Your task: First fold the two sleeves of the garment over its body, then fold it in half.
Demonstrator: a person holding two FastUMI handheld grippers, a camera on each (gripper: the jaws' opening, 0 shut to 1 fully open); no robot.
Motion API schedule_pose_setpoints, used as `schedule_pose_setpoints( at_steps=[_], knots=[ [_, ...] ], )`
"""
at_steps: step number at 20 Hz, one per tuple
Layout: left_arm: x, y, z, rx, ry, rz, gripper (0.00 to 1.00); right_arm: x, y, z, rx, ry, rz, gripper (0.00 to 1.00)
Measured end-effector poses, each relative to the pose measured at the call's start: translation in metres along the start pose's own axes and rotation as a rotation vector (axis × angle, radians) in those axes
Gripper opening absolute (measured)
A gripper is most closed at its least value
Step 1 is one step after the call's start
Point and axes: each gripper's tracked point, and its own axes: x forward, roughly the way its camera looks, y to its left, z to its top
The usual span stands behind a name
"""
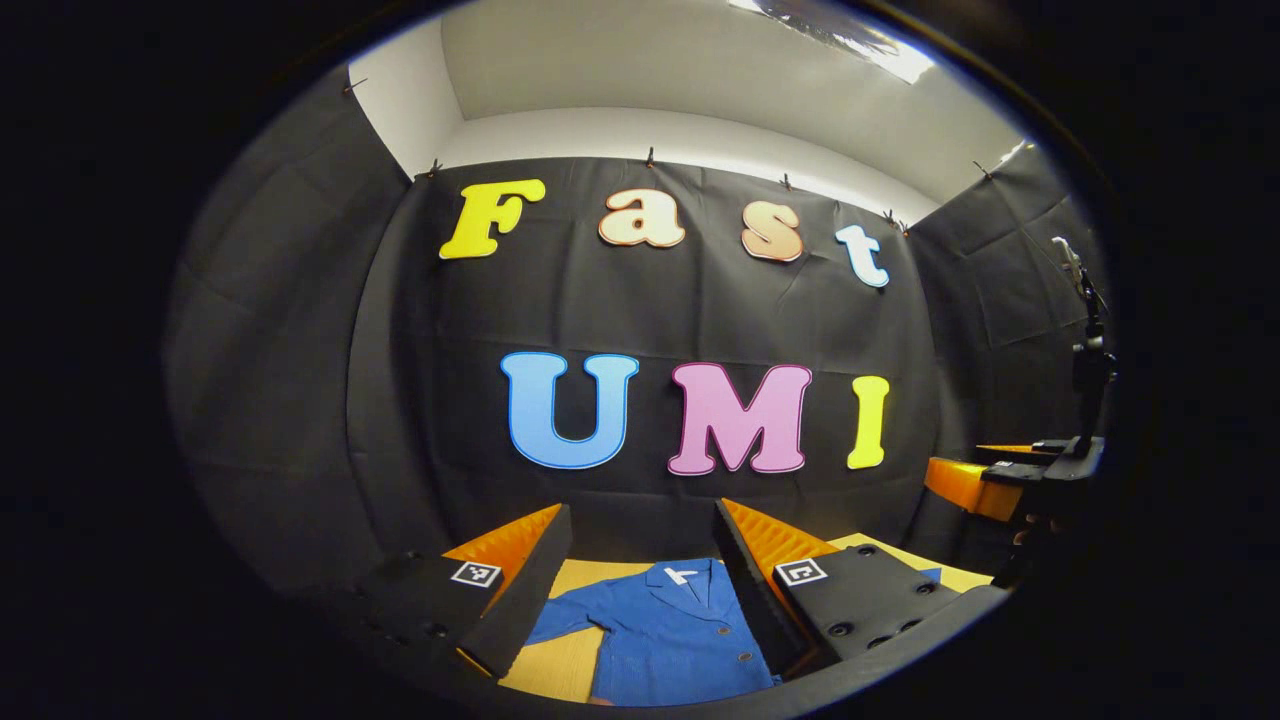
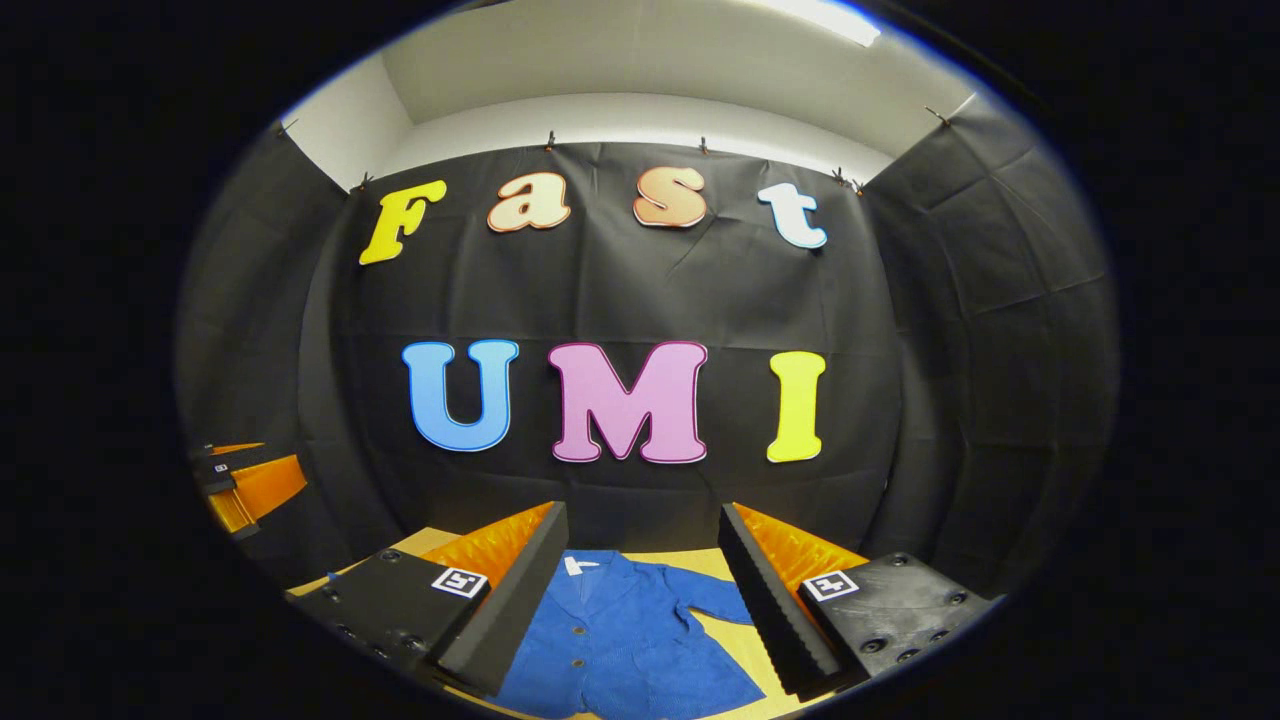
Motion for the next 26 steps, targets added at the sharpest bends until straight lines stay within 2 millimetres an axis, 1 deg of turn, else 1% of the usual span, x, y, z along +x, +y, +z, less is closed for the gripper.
schedule_pose_setpoints(
  at_steps=[2, 6, 7, 8, 10, 13, 16, 17, 18, 19, 22, 26],
  knots=[
    [0.002, -0.003, 0.0, 0.006, 0.0, -0.006, 0.82, 0.004, 0.0, -0.002, -0.004, 0.001, 0.004, 0.98],
    [0.005, -0.008, -0.003, 0.033, -0.005, -0.022, 0.82, 0.006, -0.002, -0.008, -0.011, 0.011, -0.002, 0.98],
    [0.006, -0.008, -0.004, 0.046, -0.004, -0.021, 0.82, 0.006, -0.003, -0.009, -0.012, 0.014, -0.006, 1.0],
    [0.006, -0.008, -0.004, 0.057, -0.011, -0.021, 0.82, 0.006, -0.005, -0.01, -0.013, 0.016, -0.011, 0.98],
    [0.008, -0.013, -0.005, 0.059, -0.014, -0.04, 0.82, 0.004, -0.007, -0.013, -0.016, 0.021, -0.019, 0.98],
    [0.012, -0.022, -0.01, 0.037, 0.0, -0.074, 0.82, 0.0, -0.008, -0.024, -0.02, 0.053, -0.023, 0.98],
    [0.013, -0.03, -0.017, 0.017, 0.018, -0.097, 0.82, -0.003, -0.007, -0.029, -0.032, 0.07, -0.021, 0.98],
    [0.013, -0.031, -0.019, 0.012, 0.025, -0.101, 0.82, -0.004, -0.008, -0.031, -0.034, 0.076, -0.022, 1.0],
    [0.013, -0.033, -0.022, 0.006, 0.033, -0.106, 0.82, -0.004, -0.009, -0.033, -0.032, 0.084, -0.023, 1.0],
    [0.011, -0.034, -0.024, -0.001, 0.04, -0.111, 0.82, -0.004, -0.009, -0.037, -0.027, 0.094, -0.024, 0.98],
    [0.012, -0.037, -0.03, -0.026, 0.056, -0.129, 0.82, -0.006, -0.01, -0.05, -0.004, 0.139, -0.026, 0.98],
    [0.014, -0.034, -0.035, -0.017, 0.069, -0.117, 0.82, -0.002, -0.008, -0.06, -0.005, 0.165, -0.015, 0.98]
  ],
)
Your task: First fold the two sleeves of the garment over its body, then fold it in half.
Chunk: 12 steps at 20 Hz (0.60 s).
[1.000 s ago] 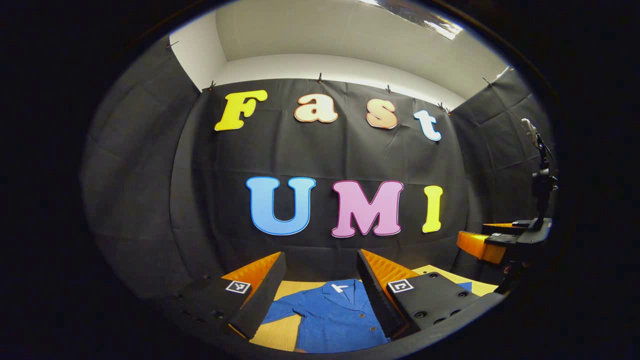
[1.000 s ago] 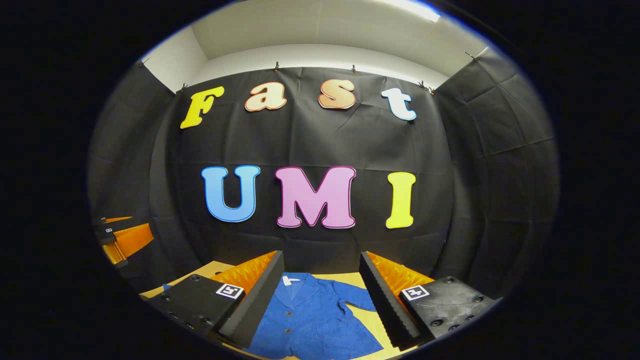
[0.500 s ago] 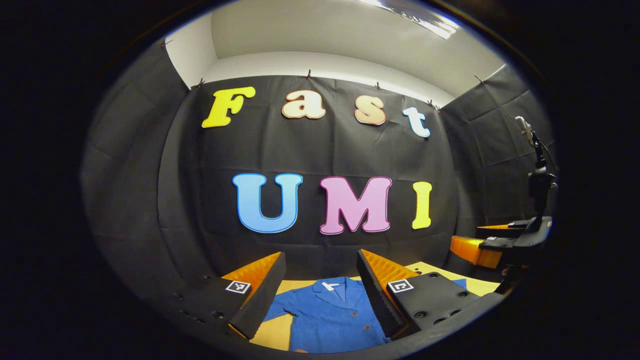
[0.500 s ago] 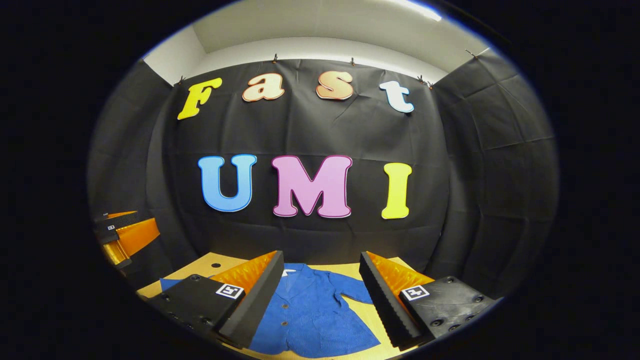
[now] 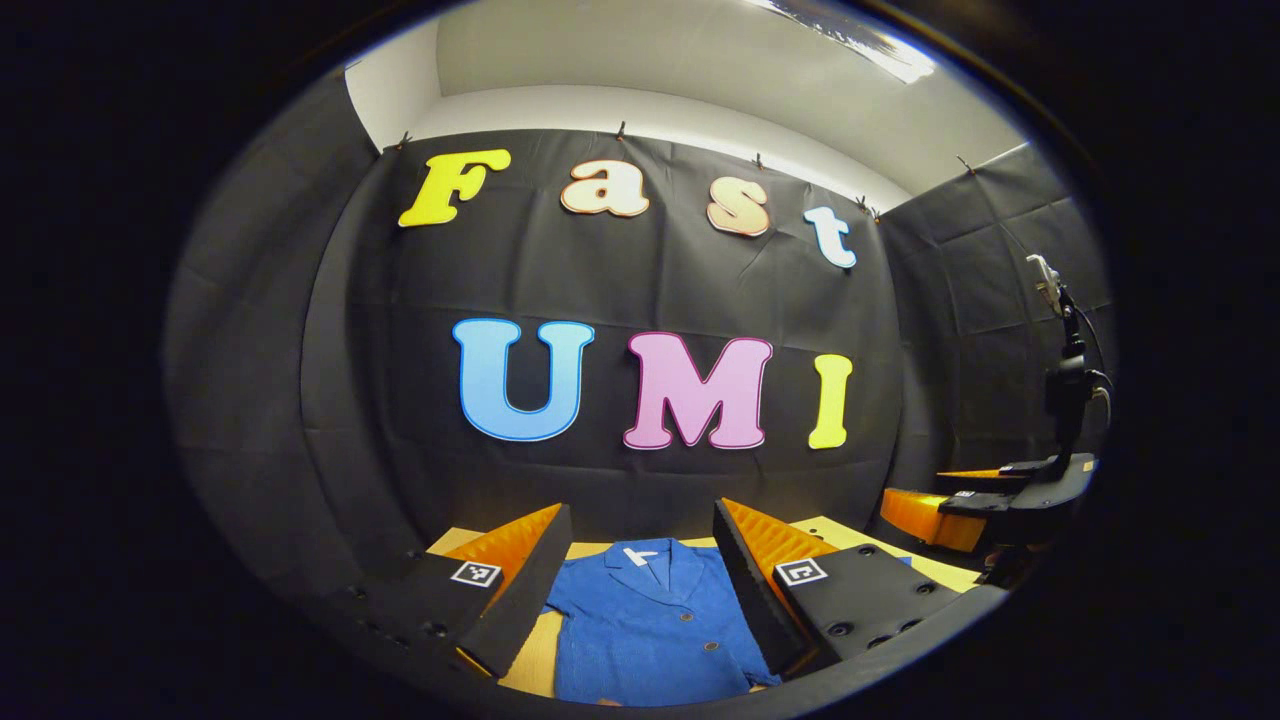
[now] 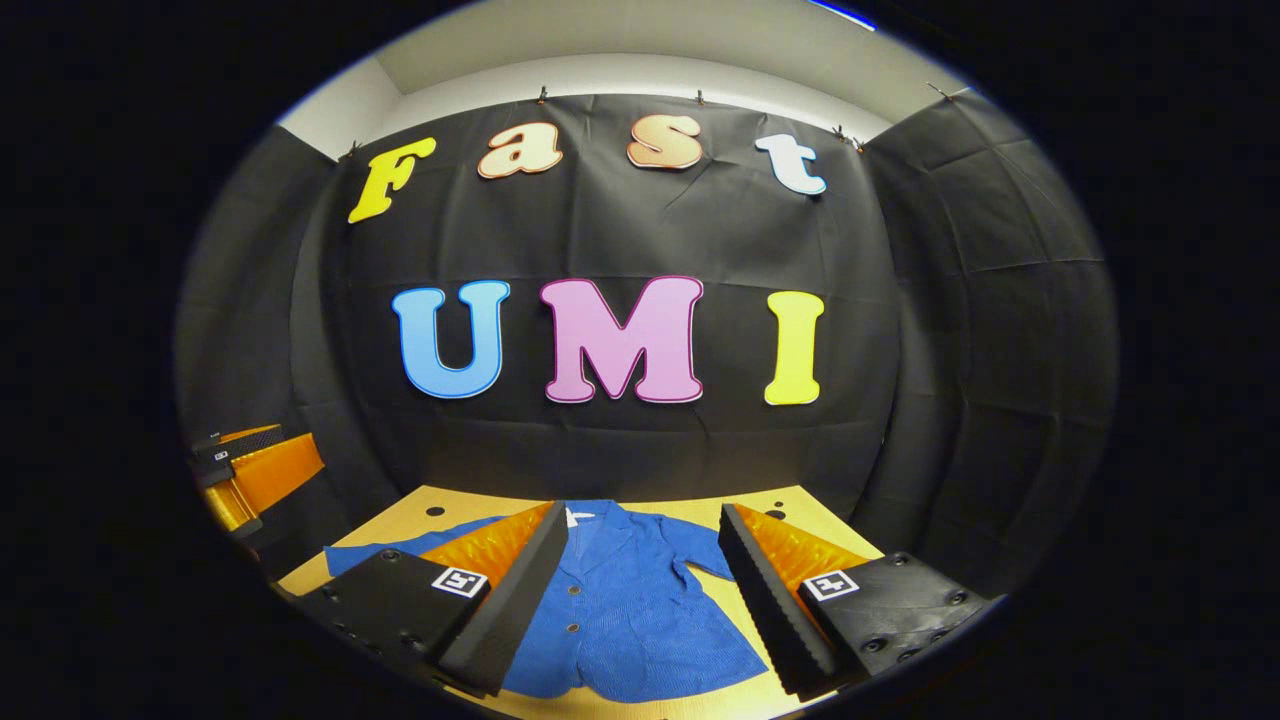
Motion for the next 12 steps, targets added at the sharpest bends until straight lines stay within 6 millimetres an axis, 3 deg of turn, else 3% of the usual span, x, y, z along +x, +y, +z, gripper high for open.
schedule_pose_setpoints(
  at_steps=[12],
  knots=[
    [0.01, 0.004, -0.02, -0.012, 0.073, 0.066, 0.82, 0.036, -0.015, -0.048, 0.031, 0.126, 0.027, 0.98]
  ],
)
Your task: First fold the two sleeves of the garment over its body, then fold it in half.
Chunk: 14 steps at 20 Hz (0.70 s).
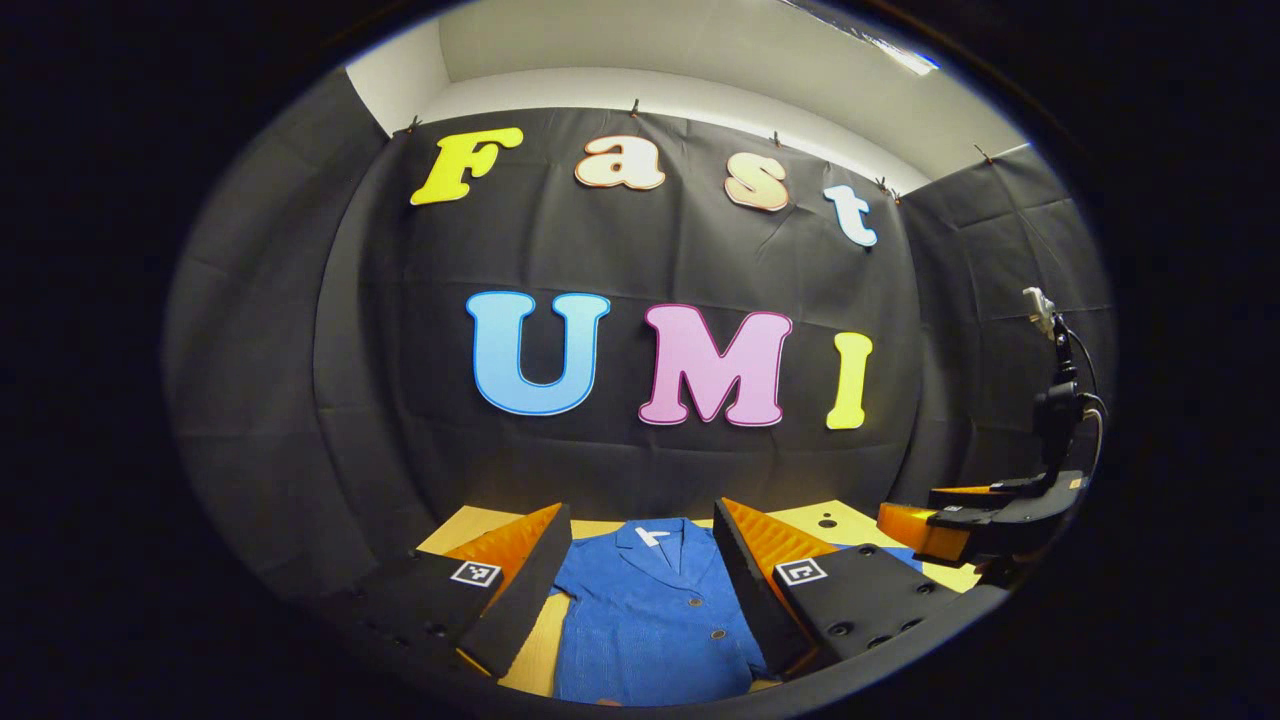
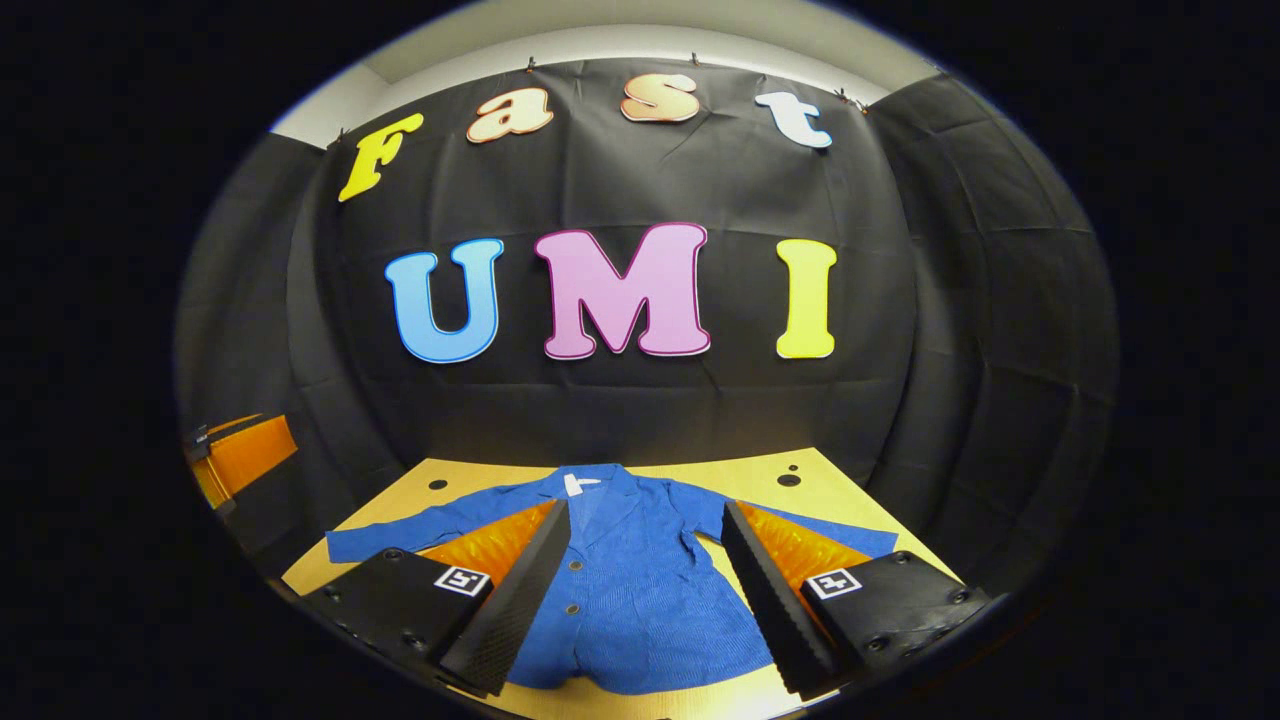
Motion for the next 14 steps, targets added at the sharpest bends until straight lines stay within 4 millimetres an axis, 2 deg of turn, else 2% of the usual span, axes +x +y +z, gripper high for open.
schedule_pose_setpoints(
  at_steps=[3, 7, 11, 14],
  knots=[
    [0.007, -0.005, -0.005, 0.011, 0.013, 0.018, 0.82, 0.017, -0.01, -0.015, 0.007, 0.046, 0.004, 0.98],
    [0.017, -0.013, -0.013, 0.029, 0.034, 0.044, 0.82, 0.04, -0.033, -0.041, 0.046, 0.122, -0.011, 0.98],
    [0.033, -0.026, -0.021, 0.04, 0.056, 0.059, 0.82, 0.069, -0.064, -0.075, 0.059, 0.204, -0.036, 0.98],
    [0.047, -0.038, -0.027, 0.048, 0.075, 0.072, 0.82, 0.089, -0.094, -0.098, 0.06, 0.259, -0.065, 0.98]
  ],
)
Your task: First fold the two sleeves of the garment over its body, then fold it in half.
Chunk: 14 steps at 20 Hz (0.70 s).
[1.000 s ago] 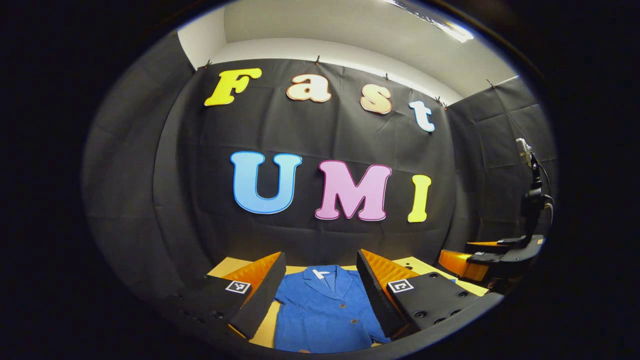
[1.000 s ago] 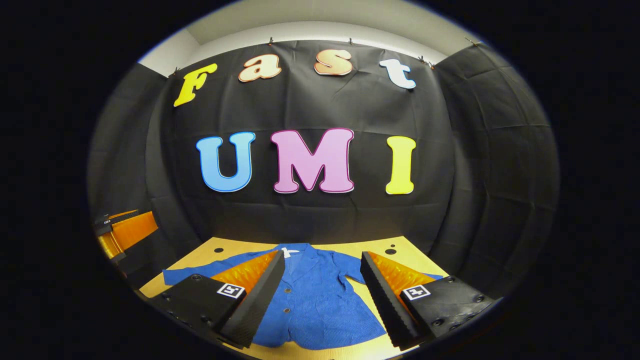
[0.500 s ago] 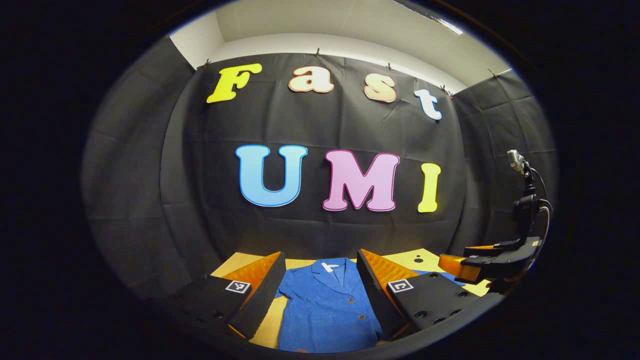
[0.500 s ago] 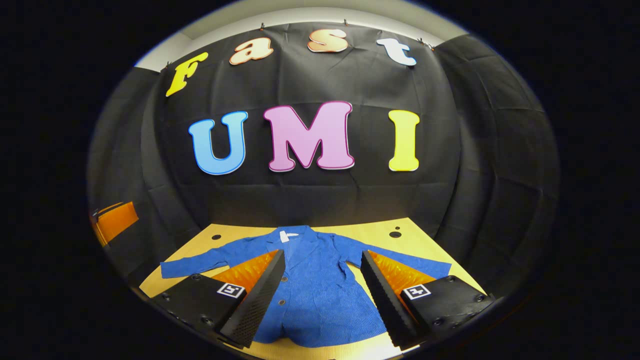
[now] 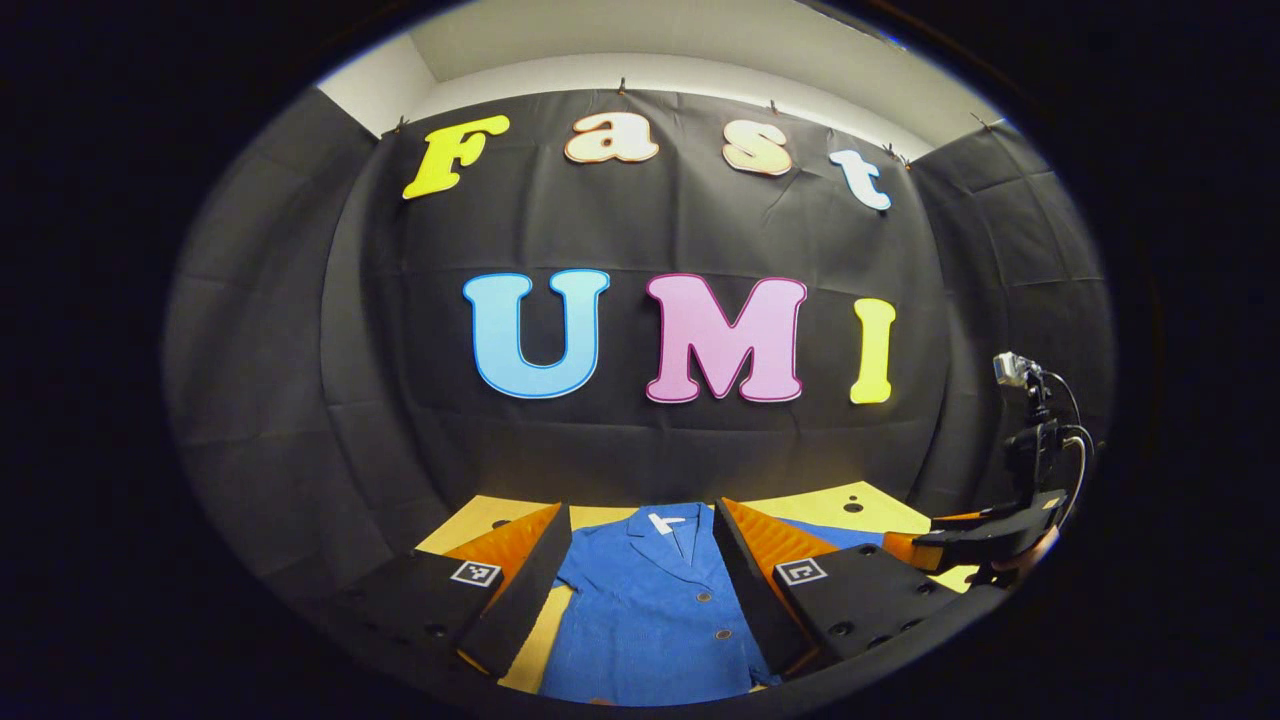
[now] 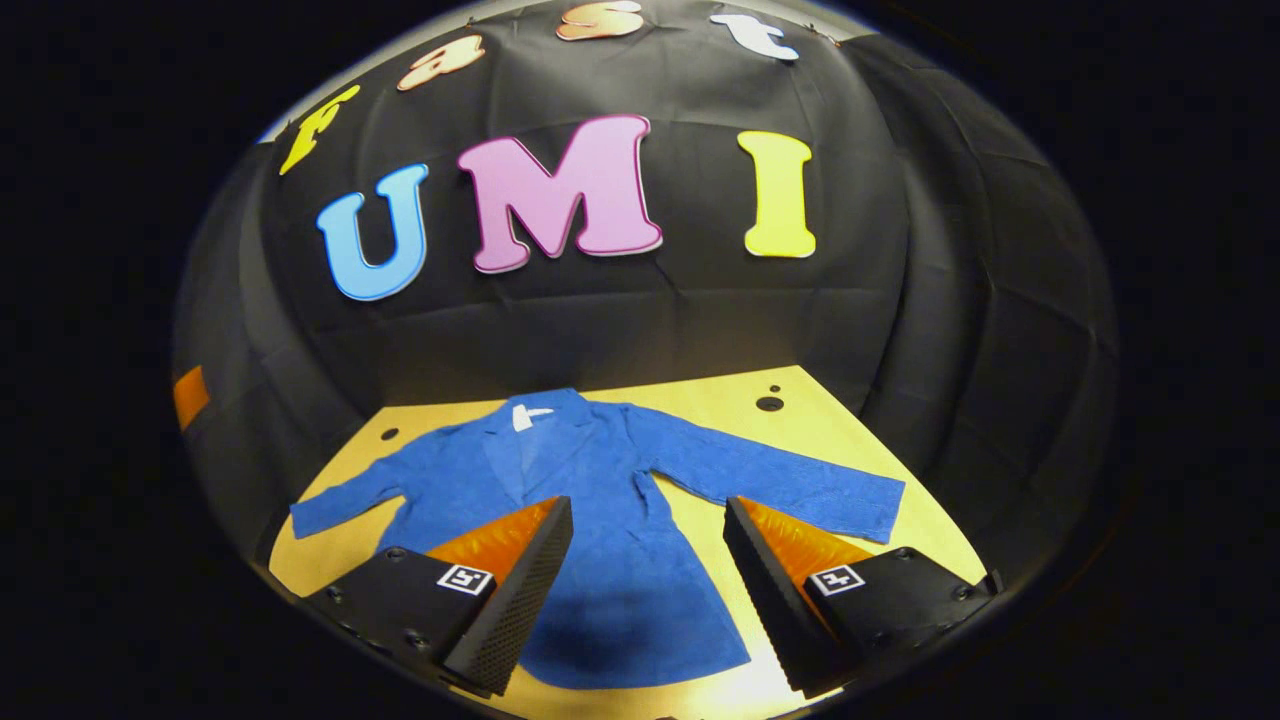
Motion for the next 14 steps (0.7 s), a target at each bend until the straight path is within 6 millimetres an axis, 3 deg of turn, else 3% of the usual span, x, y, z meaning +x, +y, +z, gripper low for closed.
schedule_pose_setpoints(
  at_steps=[9, 14],
  knots=[
    [0.037, -0.05, -0.019, 0.077, 0.083, -0.03, 0.82, 0.083, -0.079, -0.041, 0.08, 0.139, -0.118, 0.98],
    [0.054, -0.077, -0.029, 0.123, 0.135, -0.071, 0.82, 0.123, -0.158, -0.074, 0.104, 0.269, -0.301, 0.99]
  ],
)
